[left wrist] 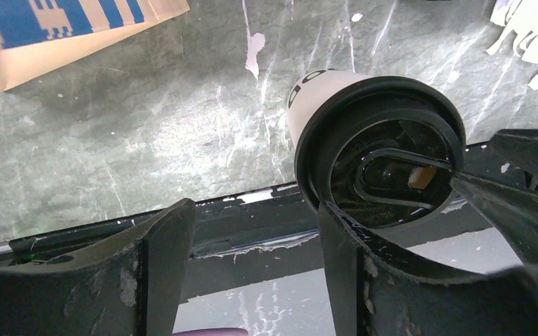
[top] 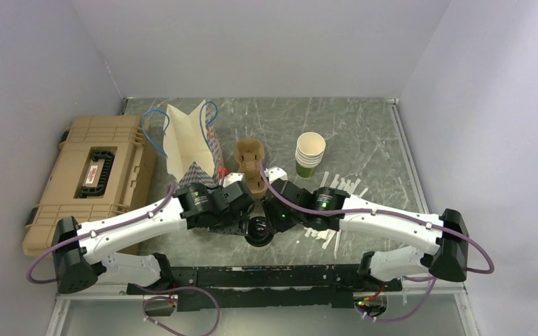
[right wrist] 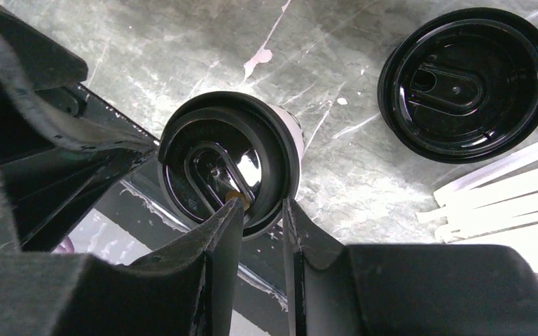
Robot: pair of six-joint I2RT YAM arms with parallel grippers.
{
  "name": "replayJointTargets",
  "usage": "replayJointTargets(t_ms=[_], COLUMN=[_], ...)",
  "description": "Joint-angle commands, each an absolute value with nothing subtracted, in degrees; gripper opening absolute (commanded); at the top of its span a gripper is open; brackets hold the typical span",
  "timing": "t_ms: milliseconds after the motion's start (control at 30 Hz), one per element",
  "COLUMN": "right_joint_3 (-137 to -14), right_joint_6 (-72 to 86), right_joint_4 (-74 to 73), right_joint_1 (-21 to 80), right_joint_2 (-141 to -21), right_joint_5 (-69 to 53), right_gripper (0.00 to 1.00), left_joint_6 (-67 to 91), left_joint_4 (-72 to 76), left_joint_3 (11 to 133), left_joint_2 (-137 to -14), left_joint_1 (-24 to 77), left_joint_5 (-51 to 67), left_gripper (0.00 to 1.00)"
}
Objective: Pack the takeout coffee
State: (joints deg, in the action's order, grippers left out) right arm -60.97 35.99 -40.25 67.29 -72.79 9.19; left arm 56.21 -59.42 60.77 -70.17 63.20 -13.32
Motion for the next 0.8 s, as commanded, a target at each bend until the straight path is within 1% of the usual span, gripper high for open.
replayJointTargets(t_ms=[0,433,767], right_joint_3=[-63.03,-62.50,-61.79], right_joint_6=[35.37,35.17,35.08], right_joint_4=[-39.77,-39.31,-39.02], right_joint_1=[67.32,66.84,66.53], right_joint_2=[-73.13,-74.19,-74.78], right_joint_5=[11.31,11.42,11.10], right_gripper=[0.31,0.26,0.23], left_joint_6=[55.25,54.78,55.34], left_joint_4=[-58.98,-56.29,-54.84], left_joint_3=[63.50,62.04,59.59], left_joint_2=[-67.95,-70.74,-71.00], left_joint_1=[63.02,63.02,62.93], left_joint_5=[-13.71,-12.65,-11.18], left_gripper=[0.70,0.72,0.70])
